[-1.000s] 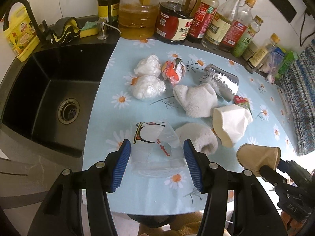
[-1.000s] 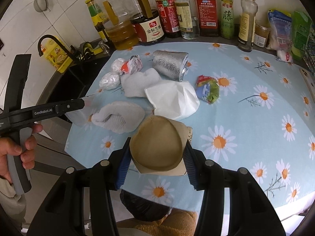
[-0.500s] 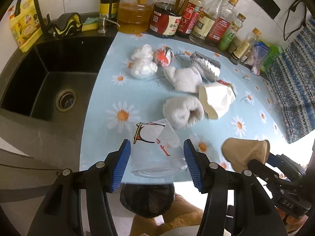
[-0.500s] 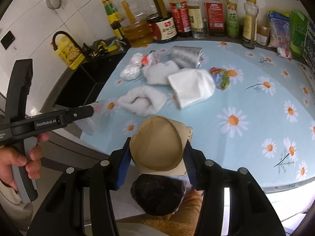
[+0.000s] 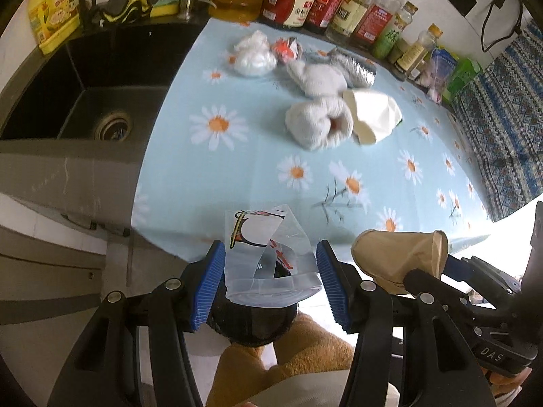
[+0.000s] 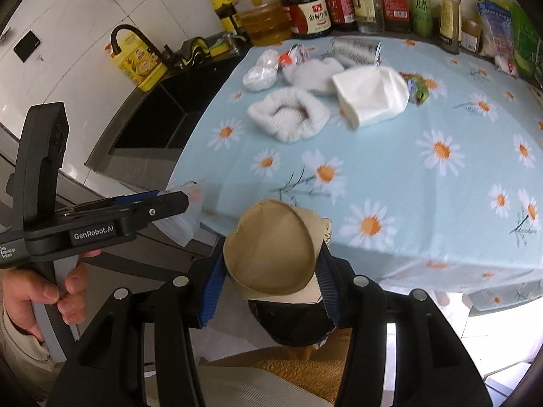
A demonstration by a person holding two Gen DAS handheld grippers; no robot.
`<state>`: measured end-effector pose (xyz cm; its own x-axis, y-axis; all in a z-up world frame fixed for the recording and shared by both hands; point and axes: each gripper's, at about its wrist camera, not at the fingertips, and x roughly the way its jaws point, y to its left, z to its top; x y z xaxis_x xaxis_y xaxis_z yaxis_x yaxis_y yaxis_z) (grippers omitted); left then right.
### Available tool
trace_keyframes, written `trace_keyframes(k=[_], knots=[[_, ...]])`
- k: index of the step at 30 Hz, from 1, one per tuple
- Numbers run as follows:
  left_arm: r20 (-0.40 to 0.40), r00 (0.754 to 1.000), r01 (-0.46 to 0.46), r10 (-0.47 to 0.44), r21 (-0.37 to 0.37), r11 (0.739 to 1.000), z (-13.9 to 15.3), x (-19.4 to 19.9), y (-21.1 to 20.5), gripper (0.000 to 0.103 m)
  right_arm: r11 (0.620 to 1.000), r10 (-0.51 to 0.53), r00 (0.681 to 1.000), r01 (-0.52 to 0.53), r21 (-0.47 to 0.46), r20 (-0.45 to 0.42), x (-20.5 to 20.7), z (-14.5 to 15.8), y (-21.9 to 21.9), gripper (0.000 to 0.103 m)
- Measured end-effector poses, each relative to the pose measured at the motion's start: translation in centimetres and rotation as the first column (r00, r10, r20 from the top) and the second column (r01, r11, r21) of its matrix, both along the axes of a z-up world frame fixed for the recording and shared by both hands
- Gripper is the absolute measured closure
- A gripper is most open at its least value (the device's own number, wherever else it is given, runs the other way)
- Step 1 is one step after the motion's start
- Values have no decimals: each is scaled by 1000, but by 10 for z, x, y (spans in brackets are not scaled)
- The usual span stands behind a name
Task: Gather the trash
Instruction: 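Carry the bag and cup down over the black trash bin with both tools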
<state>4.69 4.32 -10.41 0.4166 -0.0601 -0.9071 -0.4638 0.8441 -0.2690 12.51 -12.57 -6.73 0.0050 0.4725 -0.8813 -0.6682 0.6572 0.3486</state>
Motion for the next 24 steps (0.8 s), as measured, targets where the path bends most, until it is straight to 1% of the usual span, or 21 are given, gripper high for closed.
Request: trace_keyframes(k=[9, 14, 18, 20, 24], knots=[[-31, 999, 28, -30, -57, 998, -30, -19, -13, 49, 999, -9, 997, 7, -34, -75, -20, -27, -6, 53], [-44, 998, 28, -33, -113, 993, -54, -29, -15, 49, 998, -20, 993, 13, -56, -120, -27, -47, -10, 53], [-82, 996, 32, -44, -145, 989, -78, -37, -20, 49, 997, -31, 988, 18, -80, -154, -31, -66, -13, 53], [-94, 994, 31, -46, -158, 987, -86, -40, -21, 49, 996, -37, 983, 22, -87, -178, -31, -76, -15, 53], [-119, 992, 15, -38, -184, 983, -103, -44, -20, 49, 991, -45, 978, 18, -131, -202, -33, -94, -16, 53]])
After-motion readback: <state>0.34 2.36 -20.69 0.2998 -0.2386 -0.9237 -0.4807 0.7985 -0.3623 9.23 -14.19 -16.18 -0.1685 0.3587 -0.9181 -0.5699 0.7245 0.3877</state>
